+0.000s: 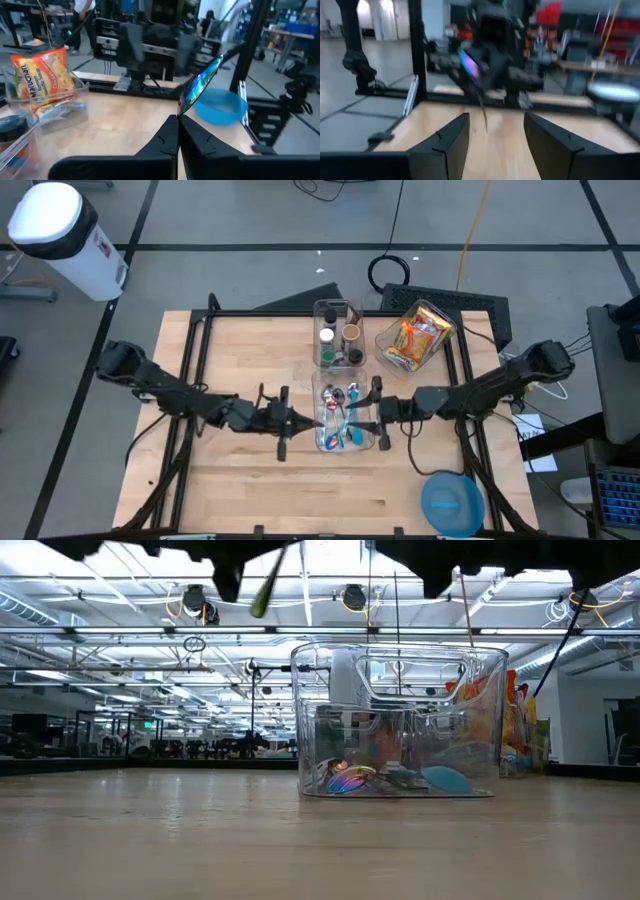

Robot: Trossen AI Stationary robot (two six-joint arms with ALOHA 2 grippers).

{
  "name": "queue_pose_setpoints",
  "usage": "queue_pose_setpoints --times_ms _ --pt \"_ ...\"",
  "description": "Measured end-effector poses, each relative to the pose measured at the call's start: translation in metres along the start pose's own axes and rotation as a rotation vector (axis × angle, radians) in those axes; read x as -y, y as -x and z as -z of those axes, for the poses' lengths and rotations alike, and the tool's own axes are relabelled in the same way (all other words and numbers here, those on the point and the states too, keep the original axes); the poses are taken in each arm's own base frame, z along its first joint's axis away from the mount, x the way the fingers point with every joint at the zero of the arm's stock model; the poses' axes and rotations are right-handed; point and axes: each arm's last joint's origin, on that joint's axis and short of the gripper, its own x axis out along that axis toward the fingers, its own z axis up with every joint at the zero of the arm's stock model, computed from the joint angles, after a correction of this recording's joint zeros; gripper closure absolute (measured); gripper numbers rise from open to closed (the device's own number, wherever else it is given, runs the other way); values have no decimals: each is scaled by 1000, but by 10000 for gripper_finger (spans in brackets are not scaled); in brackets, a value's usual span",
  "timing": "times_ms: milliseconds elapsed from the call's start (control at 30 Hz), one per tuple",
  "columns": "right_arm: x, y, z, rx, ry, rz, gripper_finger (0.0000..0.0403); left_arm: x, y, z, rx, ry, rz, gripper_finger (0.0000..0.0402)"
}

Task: Pick & Place Food Item
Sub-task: Put the rainbow spoon into the bottom transparent bin

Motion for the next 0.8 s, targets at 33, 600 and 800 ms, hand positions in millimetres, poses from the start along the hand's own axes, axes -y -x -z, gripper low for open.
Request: queue_pose_setpoints --times_ms 33,600,800 --pt "-3 -3 2 27 17 -6 220 -1 -3 2 15 6 -5 398" --pt "-9 -51 22 130 47 19 214 -12 -16 13 13 40 -36 397" --pt "-10 -60 24 129 95 22 235 -12 -16 14 -3 38 -39 393"
